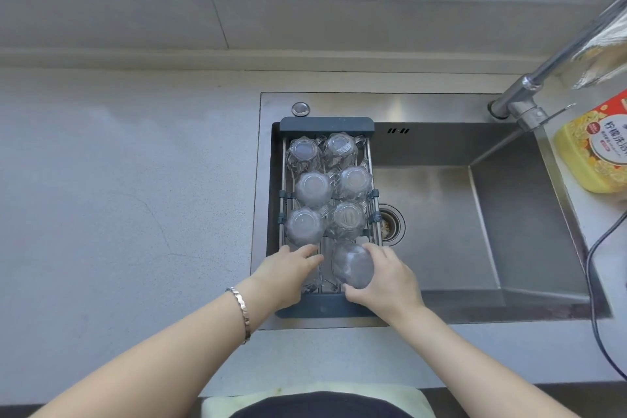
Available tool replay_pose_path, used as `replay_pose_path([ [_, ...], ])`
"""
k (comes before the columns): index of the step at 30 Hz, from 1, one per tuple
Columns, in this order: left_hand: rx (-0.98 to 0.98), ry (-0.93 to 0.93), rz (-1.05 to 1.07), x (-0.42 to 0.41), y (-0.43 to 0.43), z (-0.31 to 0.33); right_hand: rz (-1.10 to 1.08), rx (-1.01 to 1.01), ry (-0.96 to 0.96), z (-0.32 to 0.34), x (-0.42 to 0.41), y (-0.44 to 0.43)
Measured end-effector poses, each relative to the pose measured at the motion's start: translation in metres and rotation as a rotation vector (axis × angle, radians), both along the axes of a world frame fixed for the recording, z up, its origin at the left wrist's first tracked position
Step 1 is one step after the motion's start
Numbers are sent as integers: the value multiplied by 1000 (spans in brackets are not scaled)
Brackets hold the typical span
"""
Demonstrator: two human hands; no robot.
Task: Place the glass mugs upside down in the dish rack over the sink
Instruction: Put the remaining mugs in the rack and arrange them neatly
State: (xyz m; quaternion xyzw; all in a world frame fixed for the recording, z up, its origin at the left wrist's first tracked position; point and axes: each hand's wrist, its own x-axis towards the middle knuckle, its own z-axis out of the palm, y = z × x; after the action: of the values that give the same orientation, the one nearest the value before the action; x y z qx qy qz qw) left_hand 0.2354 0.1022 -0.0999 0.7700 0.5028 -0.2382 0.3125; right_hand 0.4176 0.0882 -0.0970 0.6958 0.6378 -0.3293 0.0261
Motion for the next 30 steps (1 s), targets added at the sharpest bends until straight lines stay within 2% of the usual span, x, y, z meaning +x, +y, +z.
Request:
replay_pose_path([
  [3, 6, 20, -50, -1, 3, 0, -16, 4, 22, 4, 3, -3],
  [15, 55, 1, 27, 0, -2, 5, -145, 44, 123, 13, -10, 12],
  [17, 42, -35, 78, -5, -2, 2, -17, 69, 94, 25, -3, 17],
  [23, 51, -86, 194, -5, -7, 0, 638, 44, -24, 41, 23, 30],
  [27, 68, -32, 193, 2, -11, 0, 908, 20, -87, 42, 13, 46],
  [30, 66, 1, 198, 6, -12, 0, 1023, -8, -101, 38, 10, 53],
])
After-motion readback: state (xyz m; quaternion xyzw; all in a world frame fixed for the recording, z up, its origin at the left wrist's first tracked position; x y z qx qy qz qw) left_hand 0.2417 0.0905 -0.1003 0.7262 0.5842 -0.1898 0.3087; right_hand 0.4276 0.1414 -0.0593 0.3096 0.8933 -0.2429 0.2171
